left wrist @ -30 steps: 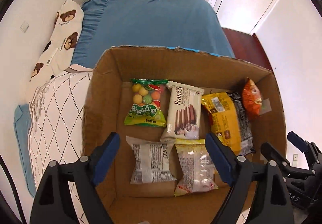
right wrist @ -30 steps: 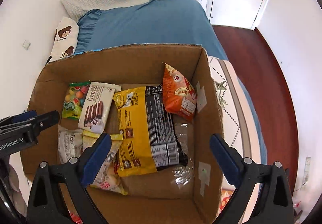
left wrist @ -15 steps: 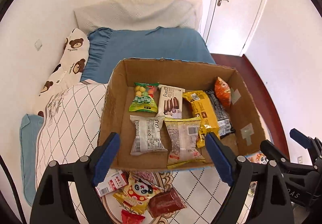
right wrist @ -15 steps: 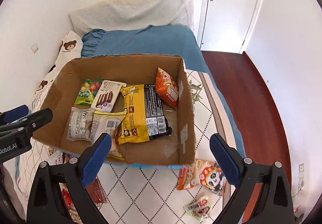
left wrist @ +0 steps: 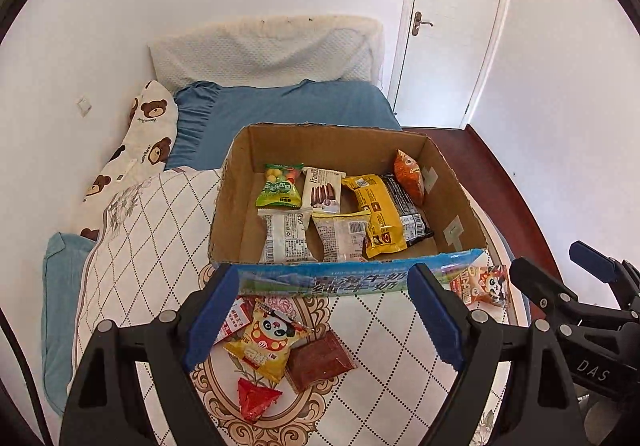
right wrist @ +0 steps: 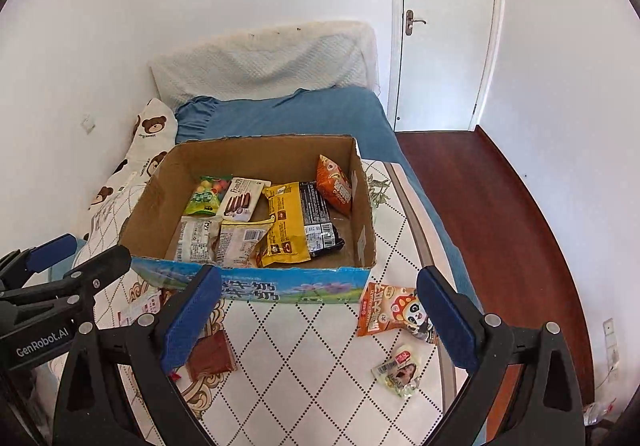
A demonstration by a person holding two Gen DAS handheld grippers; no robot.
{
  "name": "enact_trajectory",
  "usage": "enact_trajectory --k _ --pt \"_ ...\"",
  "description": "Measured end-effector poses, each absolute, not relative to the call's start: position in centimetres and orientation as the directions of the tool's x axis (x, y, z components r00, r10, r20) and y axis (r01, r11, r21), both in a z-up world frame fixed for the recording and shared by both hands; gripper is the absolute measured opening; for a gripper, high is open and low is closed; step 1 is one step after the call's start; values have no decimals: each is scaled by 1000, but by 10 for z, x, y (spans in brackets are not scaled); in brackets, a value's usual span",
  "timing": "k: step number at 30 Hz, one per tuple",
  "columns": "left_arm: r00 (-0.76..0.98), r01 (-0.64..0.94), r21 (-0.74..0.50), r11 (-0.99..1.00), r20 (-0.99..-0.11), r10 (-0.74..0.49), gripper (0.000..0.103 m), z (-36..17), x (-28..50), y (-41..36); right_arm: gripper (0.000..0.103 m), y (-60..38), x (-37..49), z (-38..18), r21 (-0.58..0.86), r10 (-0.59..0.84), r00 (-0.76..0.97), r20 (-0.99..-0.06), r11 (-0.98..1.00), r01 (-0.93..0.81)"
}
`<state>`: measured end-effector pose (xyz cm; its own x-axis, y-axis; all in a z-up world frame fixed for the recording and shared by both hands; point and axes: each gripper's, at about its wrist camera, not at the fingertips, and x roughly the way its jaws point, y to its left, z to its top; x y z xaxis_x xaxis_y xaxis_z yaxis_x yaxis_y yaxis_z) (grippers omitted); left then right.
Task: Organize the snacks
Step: 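Withdraw both tools from the box toward the remaining snacks, then grasp yellow panda bag with left tool while right tool grasps brown pack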
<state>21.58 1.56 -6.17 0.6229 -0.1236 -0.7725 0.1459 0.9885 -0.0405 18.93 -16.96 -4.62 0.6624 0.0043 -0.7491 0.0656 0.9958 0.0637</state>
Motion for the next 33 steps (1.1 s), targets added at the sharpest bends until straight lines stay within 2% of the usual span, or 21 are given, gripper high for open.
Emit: enact_trajectory --k 5,11,17,20,24,26,27,28,33 --pt "561 84 -16 996 -826 -61 86 -98 198 45 101 -161 179 -84 85 43 569 -821 995 48" --pt "376 -10 57 998 -925 57 86 -189 180 86 101 -160 171 -213 121 83 296 -951 987 110" --pt "268 -112 54 992 -960 82 86 -240 165 126 103 -157 167 -300 104 80 152 -985 983 153" --pt "264 -100 61 993 -961 86 86 -246 169 131 103 -162 170 -311 121 94 140 -986 972 201" --pt "250 5 110 994 -963 106 86 -251 186 123 103 -161 178 -315 118 110 54 -992 977 179" --pt "244 60 106 993 -966 88 86 -251 192 118 90 -161 177 -299 152 140 80 -987 971 184" --pt "246 82 120 989 -964 96 86 -249 194 116 74 -159 175 -288 176 157 115 -981 967 186" --pt "255 91 134 987 -961 107 86 -246 196 114 67 -156 173 -276 215 190 145 -971 959 184" --pt "248 174 98 980 -967 53 86 -236 222 103 67 -134 167 -244 437 387 242 -890 876 206"
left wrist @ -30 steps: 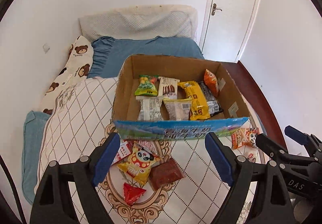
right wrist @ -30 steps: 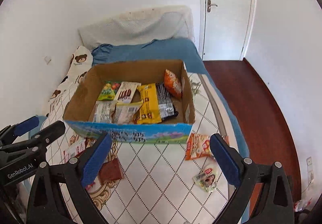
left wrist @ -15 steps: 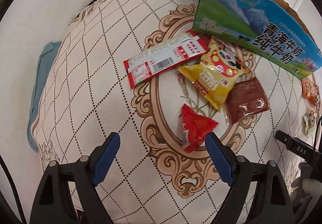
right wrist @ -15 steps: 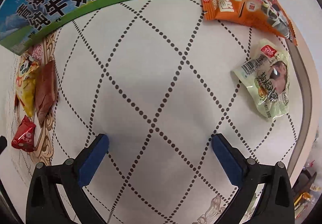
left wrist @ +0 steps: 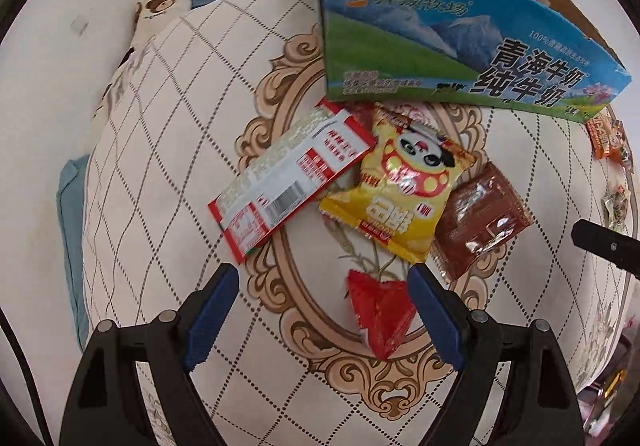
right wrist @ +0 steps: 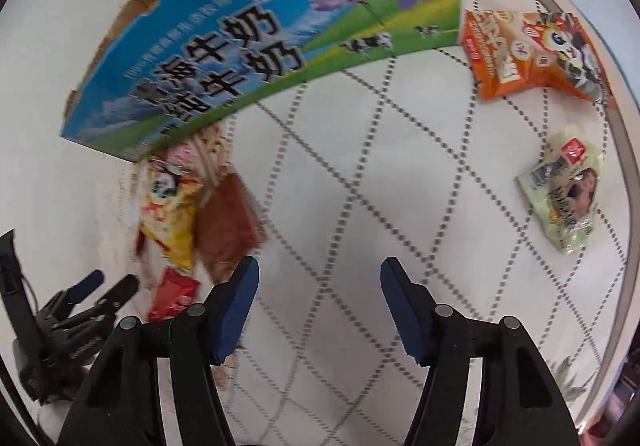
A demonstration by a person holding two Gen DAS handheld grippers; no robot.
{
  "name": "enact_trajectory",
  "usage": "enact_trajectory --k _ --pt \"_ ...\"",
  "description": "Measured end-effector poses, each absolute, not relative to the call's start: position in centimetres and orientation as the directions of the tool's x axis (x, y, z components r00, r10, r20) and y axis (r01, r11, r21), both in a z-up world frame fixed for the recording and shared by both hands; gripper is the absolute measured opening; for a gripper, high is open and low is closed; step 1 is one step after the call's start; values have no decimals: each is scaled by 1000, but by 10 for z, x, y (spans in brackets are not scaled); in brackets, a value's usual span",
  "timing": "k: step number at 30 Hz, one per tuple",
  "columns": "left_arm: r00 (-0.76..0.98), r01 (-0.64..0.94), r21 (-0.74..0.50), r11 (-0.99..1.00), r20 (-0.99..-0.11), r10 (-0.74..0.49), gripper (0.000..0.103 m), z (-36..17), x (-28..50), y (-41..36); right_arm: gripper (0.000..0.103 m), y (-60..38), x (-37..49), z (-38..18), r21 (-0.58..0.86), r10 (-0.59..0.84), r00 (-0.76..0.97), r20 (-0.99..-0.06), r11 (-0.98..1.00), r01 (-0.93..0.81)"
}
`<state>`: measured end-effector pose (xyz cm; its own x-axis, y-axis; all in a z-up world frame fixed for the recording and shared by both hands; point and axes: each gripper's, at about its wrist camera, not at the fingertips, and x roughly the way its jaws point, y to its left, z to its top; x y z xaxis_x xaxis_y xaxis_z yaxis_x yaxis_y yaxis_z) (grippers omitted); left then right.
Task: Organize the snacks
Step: 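Grasp yellow panda bag with left tool while right tool grasps brown pack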
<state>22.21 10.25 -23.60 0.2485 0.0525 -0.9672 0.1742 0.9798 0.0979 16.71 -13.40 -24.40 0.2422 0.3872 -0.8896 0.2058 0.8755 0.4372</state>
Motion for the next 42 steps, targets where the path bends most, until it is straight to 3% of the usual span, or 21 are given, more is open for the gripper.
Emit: enact_trajectory --k 3,5,10,11,12,13,15,23,29,32,36,42 --pt "229 285 116 951 -972 50 86 -242 242 79 67 -118 173 -241 522 466 259 -846 823 224" --pt "224 347 157 925 -971 81 86 -251 253 63 67 -107 171 -244 512 460 244 -854 828 229" --pt "169 454 120 883 -985 46 86 -268 268 35 67 -102 159 -257 477 431 220 -875 844 244" --pt "150 458 91 884 -988 24 84 -272 269 34 67 -104 154 -261 474 425 223 -877 842 259" --pt "132 449 66 891 -991 7 71 -275 270 34 67 -105 150 -262 475 423 229 -877 837 272" --pt "123 434 59 899 -992 5 60 -277 270 36 67 -106 146 -263 479 424 234 -875 829 289" --pt "109 388 32 921 -994 -11 58 -278 268 45 67 -109 148 -262 487 426 245 -871 815 314" --pt "36 -65 -145 987 -989 -143 57 -284 228 135 67 -88 171 -263 497 443 226 -867 786 366" --pt "31 -217 -218 951 -976 -216 58 -295 214 173 68 -43 221 -283 388 363 141 -921 819 423" --pt "30 -248 -230 941 -973 -230 59 -298 208 186 69 -12 244 -288 240 222 91 -971 908 343" --pt "32 -264 -243 933 -969 -244 59 -299 197 196 68 34 255 -283 71 66 119 -991 997 39" --pt "25 -258 -244 935 -969 -246 59 -300 195 201 68 70 226 -287 -8 14 57 -998 932 -362"
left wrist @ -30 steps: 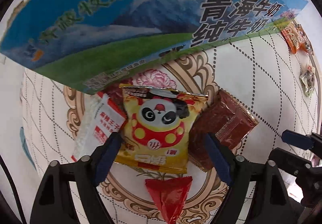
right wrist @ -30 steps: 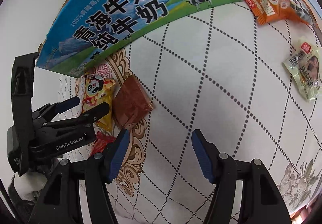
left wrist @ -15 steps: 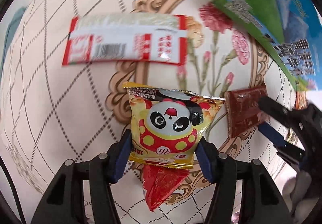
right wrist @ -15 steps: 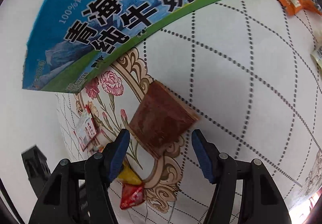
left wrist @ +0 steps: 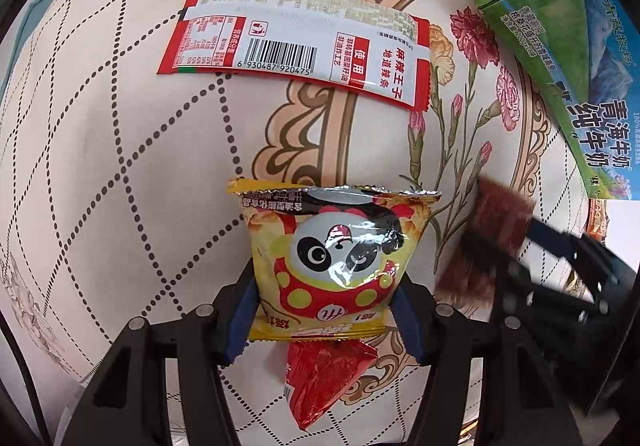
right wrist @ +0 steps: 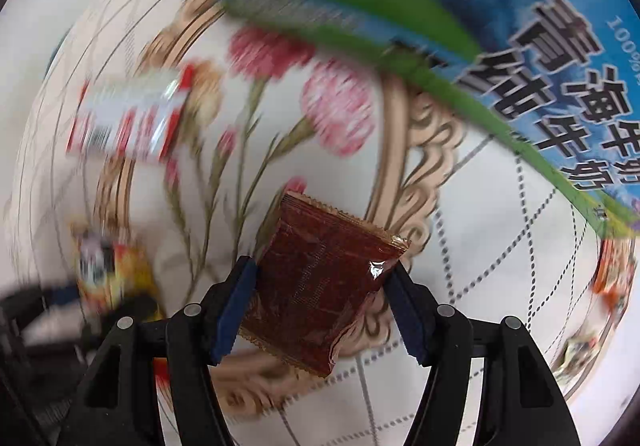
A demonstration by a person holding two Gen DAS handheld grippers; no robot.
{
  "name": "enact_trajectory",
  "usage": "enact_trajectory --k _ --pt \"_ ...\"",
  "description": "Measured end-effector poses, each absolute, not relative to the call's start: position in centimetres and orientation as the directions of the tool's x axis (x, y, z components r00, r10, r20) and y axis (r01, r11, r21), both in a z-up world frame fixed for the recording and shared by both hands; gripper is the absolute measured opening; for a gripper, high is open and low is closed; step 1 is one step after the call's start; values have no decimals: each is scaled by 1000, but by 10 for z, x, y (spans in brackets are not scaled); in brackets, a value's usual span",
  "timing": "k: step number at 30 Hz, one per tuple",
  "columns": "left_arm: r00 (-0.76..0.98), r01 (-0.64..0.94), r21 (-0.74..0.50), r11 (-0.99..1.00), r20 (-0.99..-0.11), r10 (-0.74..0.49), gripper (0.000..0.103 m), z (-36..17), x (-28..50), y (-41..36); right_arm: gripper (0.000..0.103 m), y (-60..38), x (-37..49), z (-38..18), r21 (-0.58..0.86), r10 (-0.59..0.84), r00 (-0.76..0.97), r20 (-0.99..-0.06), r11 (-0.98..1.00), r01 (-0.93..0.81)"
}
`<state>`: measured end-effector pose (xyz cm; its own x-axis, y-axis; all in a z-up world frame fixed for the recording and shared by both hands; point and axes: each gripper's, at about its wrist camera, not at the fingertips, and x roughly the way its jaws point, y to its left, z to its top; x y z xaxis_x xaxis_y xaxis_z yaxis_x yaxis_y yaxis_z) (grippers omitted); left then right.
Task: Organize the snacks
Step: 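Grasp yellow panda bag with left tool while right tool grasps brown pack, then carry both packs into the cardboard box and open both tools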
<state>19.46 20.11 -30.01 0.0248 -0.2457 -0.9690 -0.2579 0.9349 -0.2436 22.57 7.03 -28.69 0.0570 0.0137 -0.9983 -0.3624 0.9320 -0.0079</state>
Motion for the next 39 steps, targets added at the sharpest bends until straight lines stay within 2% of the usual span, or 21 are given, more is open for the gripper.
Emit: enact_trajectory --k 2,5,9,13,15,20,23,27,29,31,34,35,36,38,39 --pt "14 -250 -244 937 -969 -249 61 -306 190 186 68 65 215 -284 18 30 25 -999 921 -390" --pt "-17 -223 -261 939 -962 -271 74 -311 195 178 69 50 209 -276 57 72 35 -997 947 -317" --pt "-41 -231 -248 941 -964 -264 76 -320 203 180 72 18 200 -270 150 159 35 -987 973 -175" --pt "5 -256 -239 937 -969 -246 70 -317 211 189 72 -1 198 -276 162 166 49 -985 984 -77" --pt "27 -251 -221 943 -975 -221 61 -313 213 194 72 2 206 -286 141 146 57 -988 987 -75" --pt "40 -230 -188 955 -982 -183 58 -305 211 195 70 2 200 -296 47 62 73 -995 980 -194" --pt "32 -233 -187 954 -982 -185 59 -303 208 196 62 4 191 -298 22 46 93 -995 971 -237" --pt "4 -211 -165 963 -986 -168 60 -311 204 195 62 -2 170 -292 0 23 76 -997 955 -297" --pt "-2 -192 -144 971 -989 -148 63 -314 208 189 64 -12 163 -292 12 29 57 -998 958 -286" --pt "-7 -175 -119 977 -993 -122 64 -314 209 183 73 -22 164 -292 46 59 48 -997 972 -231" --pt "-3 -166 -95 982 -995 -97 64 -313 211 176 77 -28 167 -298 50 61 60 -996 985 -166" --pt "2 -162 -89 983 -996 -90 63 -312 209 175 76 -25 169 -300 36 49 71 -996 986 -162" --pt "7 -155 -76 985 -997 -76 58 -312 209 170 74 -20 167 -307 15 31 91 -995 986 -167" --pt "28 -142 -78 987 -997 -75 51 -308 204 165 62 -15 167 -306 -30 -2 137 -991 979 -200" --pt "33 -133 -84 988 -996 -80 47 -306 203 162 59 -15 162 -304 -42 -7 158 -987 975 -220"
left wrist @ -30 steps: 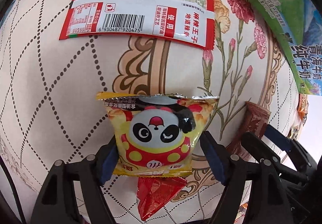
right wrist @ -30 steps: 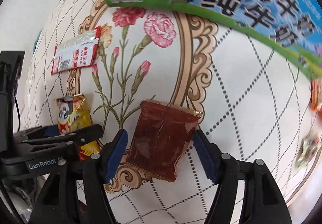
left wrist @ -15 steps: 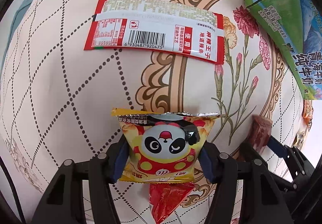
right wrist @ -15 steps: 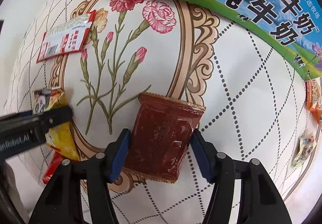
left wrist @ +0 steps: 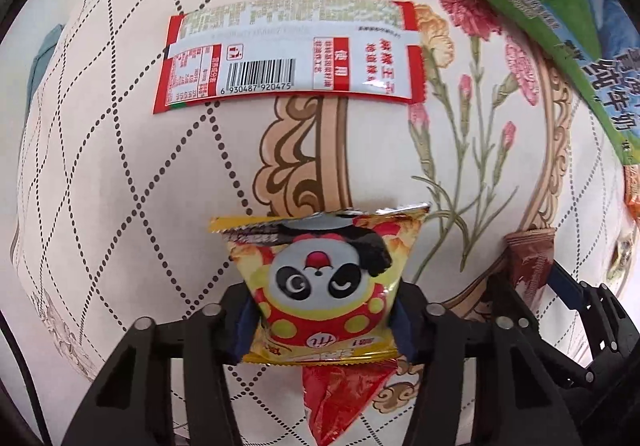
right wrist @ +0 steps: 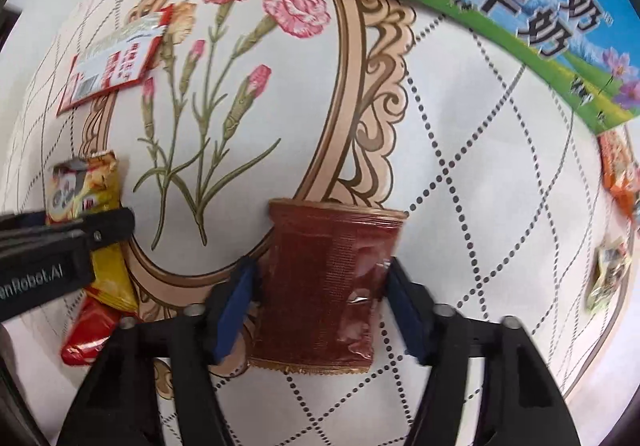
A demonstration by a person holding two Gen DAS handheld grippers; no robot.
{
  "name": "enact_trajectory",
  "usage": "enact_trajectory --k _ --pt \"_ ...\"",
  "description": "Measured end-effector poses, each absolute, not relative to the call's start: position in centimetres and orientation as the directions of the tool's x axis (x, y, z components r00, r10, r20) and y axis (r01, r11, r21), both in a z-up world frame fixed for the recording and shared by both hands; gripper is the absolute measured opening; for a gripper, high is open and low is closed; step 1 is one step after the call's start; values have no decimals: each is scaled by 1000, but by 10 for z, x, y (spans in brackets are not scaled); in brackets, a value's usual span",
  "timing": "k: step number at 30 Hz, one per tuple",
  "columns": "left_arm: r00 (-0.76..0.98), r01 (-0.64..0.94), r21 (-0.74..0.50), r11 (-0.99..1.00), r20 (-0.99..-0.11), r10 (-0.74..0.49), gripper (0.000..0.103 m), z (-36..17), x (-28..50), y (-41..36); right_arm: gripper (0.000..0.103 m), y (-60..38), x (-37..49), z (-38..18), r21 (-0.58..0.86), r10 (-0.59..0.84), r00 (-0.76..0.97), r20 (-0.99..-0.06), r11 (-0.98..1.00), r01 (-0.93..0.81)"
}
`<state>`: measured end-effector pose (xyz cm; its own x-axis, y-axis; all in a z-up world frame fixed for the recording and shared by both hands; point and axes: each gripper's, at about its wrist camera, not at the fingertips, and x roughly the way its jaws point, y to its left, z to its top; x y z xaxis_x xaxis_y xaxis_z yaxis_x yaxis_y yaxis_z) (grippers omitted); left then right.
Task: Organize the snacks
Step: 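Carry both packs into the cardboard box and open both tools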
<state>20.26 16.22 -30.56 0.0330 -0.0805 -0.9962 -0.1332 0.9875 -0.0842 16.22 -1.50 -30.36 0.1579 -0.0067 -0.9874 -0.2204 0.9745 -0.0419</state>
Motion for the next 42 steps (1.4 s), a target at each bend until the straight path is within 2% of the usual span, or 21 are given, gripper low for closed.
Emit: enact_trajectory --k 7,13,18,24,27,32,37,42 --pt "82 -80 -112 990 -991 -106 45 -271 194 133 59 -49 140 -278 35 83 209 -974 974 -224" --pt "169 0 -203 979 -965 -200 45 -204 201 88 59 -109 147 -207 178 213 288 -933 974 -143" --pt "215 89 -267 960 -935 -280 45 -147 244 48 59 -162 170 -132 250 271 410 -871 963 -106" --pt "253 175 -191 966 -939 -232 45 -100 318 21 59 -176 241 -79 248 258 524 -812 965 -89" --pt "230 169 -150 974 -955 -186 45 -98 357 16 59 -191 284 -76 234 233 536 -812 970 -68" --pt "142 134 -65 989 -986 -84 45 -123 419 18 59 -209 338 -89 255 223 501 -836 967 -4" --pt "91 122 10 992 -996 -1 45 -153 440 27 59 -209 365 -115 220 193 462 -865 976 3" --pt "45 99 3 995 -999 -2 45 -172 444 34 59 -199 372 -148 193 176 409 -896 981 1"
